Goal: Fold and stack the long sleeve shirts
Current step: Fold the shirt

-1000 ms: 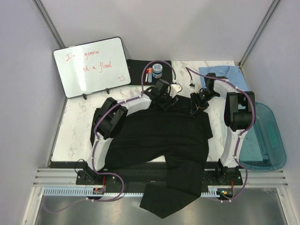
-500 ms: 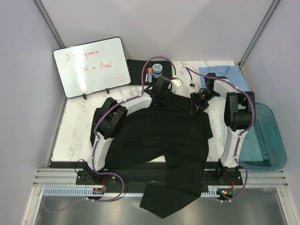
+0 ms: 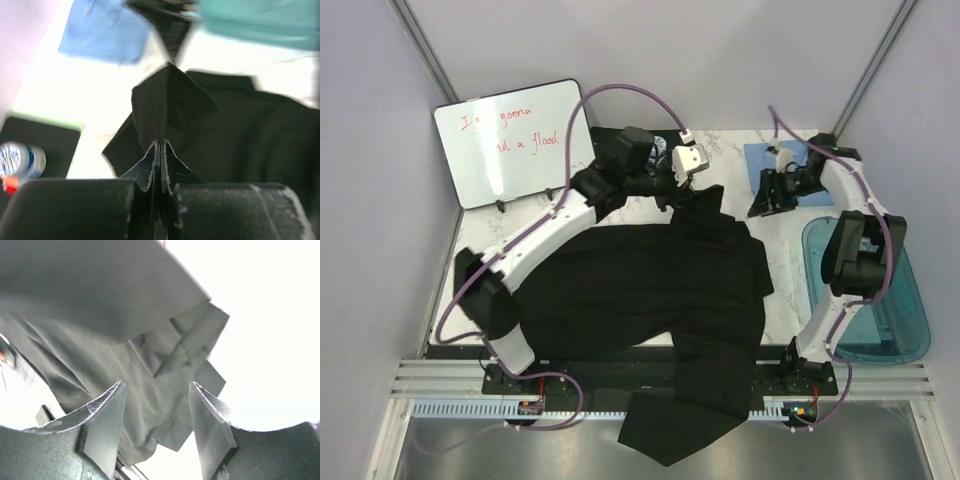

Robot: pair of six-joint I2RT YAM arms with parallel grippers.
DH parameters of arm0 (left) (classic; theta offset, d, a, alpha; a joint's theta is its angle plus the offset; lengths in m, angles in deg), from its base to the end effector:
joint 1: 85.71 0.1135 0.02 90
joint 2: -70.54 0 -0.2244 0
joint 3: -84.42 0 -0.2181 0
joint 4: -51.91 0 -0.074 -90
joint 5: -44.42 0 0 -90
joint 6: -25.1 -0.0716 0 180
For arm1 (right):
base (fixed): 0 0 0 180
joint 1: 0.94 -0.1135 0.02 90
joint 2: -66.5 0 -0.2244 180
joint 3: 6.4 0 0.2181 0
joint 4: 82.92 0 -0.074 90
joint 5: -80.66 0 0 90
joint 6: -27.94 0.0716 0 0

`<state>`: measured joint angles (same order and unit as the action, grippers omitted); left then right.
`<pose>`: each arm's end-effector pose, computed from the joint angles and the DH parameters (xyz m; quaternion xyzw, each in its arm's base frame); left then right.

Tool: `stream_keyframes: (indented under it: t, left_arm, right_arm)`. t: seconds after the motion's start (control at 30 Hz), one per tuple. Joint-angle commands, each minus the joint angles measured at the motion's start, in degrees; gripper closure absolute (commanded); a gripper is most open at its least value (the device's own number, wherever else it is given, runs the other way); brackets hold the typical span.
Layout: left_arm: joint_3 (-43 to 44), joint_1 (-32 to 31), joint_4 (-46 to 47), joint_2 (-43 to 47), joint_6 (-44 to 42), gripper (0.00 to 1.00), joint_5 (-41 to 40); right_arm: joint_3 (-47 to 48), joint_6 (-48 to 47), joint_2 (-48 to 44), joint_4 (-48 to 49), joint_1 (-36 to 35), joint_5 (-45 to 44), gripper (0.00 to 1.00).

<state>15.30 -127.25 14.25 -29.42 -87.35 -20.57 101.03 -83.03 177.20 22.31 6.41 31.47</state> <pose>0.2771 -0.2859 0.3133 0.5367 0.6448 -0.2667 0.4743 0.3468 0.0024 0.1856 -0.1466 0.9213 0.3123 0.1795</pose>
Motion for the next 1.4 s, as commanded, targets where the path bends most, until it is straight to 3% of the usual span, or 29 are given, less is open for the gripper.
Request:
stream_keyframes:
  t: [0.0, 0.07, 0.2, 0.53, 0.87, 1.07, 1.2, 1.37]
  left_arm:
    - [0.19, -2.05, -16.05, 8.19, -9.59, 0.98, 16.1]
    - [-0.43, -3.45, -20.47, 12.06, -12.86, 0.98, 20.66]
    - [-3.41, -8.46, -27.78, 17.6, -18.4, 0.98, 21.48]
    - [-3.77, -23.58, -30.78, 23.24, -12.7, 0.98, 17.27]
    - [-4.73, -25.35, -29.55, 20.25, -6.12, 0.98, 13.93]
    - [-12.72, -18.59, -15.68, 22.52, 5.28, 0.98, 6.37]
    - [-15.45, -4.48, -8.38, 23.15, 13.31, 0.98, 5.13]
    - [-24.04, 6.1, -2.76, 25.34, 16.74, 0.98, 2.32]
  right_arm:
    - [4.51, -4.6, -6.97, -4.74, 5.3, 8.58, 0.38]
    - [5.48, -4.52, -7.51, -4.74, 5.48, 7.61, 0.37]
    - [6.62, -3.9, -6.9, -4.48, 4.95, 7.78, 0.38]
    - [0.22, -1.27, -6.11, 2.72, -5.41, 4.1, 0.43]
    - [-3.65, 0.84, -1.63, 8.0, -17.01, 0.84, 0.46]
    - [-3.75, 1.28, 3.29, 8.8, -19.48, -0.82, 0.47]
    - [-3.57, 0.58, 4.7, 8.18, -19.57, -2.49, 0.44]
    - [-1.2, -1.87, 5.58, 5.29, -19.31, -4.95, 0.37]
